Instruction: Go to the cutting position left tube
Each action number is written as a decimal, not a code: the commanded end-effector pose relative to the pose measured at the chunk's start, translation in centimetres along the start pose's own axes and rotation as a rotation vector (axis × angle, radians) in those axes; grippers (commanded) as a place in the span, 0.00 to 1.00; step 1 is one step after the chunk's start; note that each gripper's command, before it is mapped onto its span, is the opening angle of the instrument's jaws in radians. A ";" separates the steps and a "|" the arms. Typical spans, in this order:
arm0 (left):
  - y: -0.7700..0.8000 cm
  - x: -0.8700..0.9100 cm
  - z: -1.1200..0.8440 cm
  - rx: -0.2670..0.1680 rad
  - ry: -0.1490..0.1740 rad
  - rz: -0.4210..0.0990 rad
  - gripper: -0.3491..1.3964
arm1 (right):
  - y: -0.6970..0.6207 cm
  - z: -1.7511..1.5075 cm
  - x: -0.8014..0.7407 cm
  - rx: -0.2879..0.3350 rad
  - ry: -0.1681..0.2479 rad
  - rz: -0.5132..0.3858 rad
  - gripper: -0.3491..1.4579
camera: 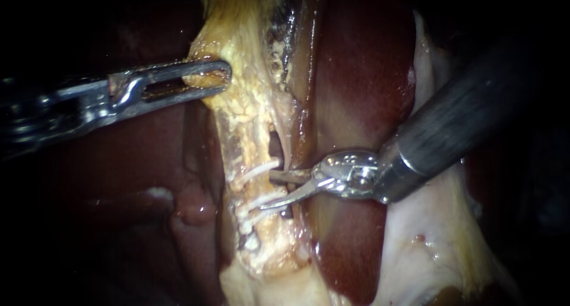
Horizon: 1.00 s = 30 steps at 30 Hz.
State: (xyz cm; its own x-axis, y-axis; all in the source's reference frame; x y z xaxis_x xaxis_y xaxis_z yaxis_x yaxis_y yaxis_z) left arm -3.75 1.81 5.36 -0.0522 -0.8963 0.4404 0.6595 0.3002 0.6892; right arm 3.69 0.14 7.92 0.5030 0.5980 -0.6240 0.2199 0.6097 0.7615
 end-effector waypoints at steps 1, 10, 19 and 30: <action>0.00 0.00 0.00 0.000 0.000 0.000 0.00 | 0.00 0.00 0.00 0.007 0.009 -0.007 0.98; 0.01 0.00 0.01 0.001 0.000 0.000 0.00 | -0.07 -0.01 0.05 0.109 0.042 -0.049 0.96; 0.02 0.00 0.03 0.001 0.000 0.000 0.00 | -0.03 0.12 0.13 0.172 0.052 -0.077 0.94; 0.03 0.00 0.06 0.000 0.000 0.000 0.00 | 0.02 0.41 0.23 0.221 0.054 -0.089 0.94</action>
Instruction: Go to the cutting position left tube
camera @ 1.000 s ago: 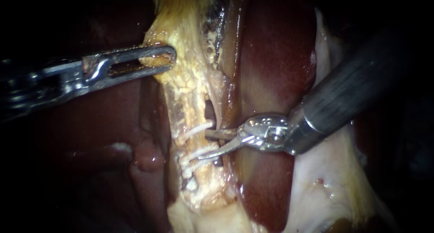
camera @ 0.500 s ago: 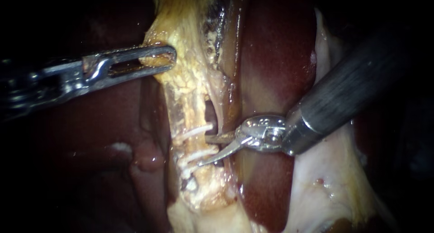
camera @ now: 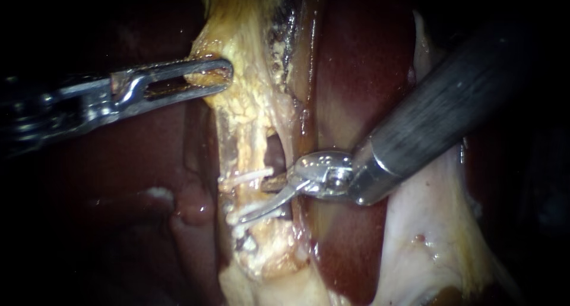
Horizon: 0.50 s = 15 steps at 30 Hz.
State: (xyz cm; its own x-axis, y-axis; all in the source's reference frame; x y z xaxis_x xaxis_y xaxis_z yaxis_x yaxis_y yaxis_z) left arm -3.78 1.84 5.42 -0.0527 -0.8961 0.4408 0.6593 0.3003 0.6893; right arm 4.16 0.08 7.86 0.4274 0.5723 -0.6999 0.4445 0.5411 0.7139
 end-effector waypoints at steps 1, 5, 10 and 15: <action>0.00 0.00 0.00 0.000 0.000 0.000 0.00 | 0.02 0.03 -0.01 0.005 0.003 0.011 0.94; 0.03 0.00 0.01 0.001 0.001 0.000 0.00 | 0.03 0.11 -0.05 0.017 -0.001 0.014 0.94; 0.04 0.00 0.01 0.001 0.001 0.001 0.00 | 0.04 0.14 -0.04 0.025 0.022 0.028 0.94; 0.04 0.00 0.02 0.001 0.001 0.000 0.00 | 0.04 0.18 0.00 0.031 0.037 0.056 0.93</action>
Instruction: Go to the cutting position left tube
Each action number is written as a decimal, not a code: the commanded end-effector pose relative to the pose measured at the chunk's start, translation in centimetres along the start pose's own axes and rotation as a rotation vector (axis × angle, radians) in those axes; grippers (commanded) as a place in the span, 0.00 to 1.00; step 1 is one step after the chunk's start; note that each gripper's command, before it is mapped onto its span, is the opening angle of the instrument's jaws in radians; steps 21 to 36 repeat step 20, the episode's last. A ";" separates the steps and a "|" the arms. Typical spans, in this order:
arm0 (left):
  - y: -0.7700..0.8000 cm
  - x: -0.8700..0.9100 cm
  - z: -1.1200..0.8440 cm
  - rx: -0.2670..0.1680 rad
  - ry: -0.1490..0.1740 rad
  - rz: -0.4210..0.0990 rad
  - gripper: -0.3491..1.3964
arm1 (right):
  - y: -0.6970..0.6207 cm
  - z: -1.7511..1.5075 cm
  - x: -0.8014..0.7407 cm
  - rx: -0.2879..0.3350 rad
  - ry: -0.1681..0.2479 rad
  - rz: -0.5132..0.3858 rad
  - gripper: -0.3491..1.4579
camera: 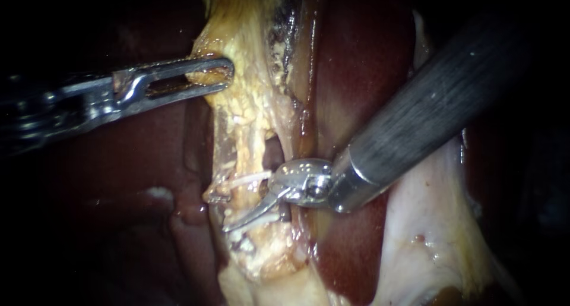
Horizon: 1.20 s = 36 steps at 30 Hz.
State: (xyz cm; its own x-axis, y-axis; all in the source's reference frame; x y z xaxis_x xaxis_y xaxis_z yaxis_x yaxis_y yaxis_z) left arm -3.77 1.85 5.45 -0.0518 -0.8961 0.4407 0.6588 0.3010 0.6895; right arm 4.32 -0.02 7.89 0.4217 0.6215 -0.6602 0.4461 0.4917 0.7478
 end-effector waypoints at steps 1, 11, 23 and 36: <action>0.00 0.00 0.00 0.000 0.000 0.000 0.00 | 0.00 0.00 0.01 0.003 0.003 0.010 0.93; 0.02 0.00 0.01 0.000 0.000 0.000 0.00 | 0.03 0.01 0.03 0.012 0.023 0.079 0.93; 0.03 0.00 0.02 0.000 0.000 0.000 0.00 | 0.03 0.00 0.03 0.012 0.024 0.091 0.93; 0.03 0.00 0.02 0.000 0.000 0.000 0.00 | 0.03 0.00 0.03 0.012 0.024 0.091 0.93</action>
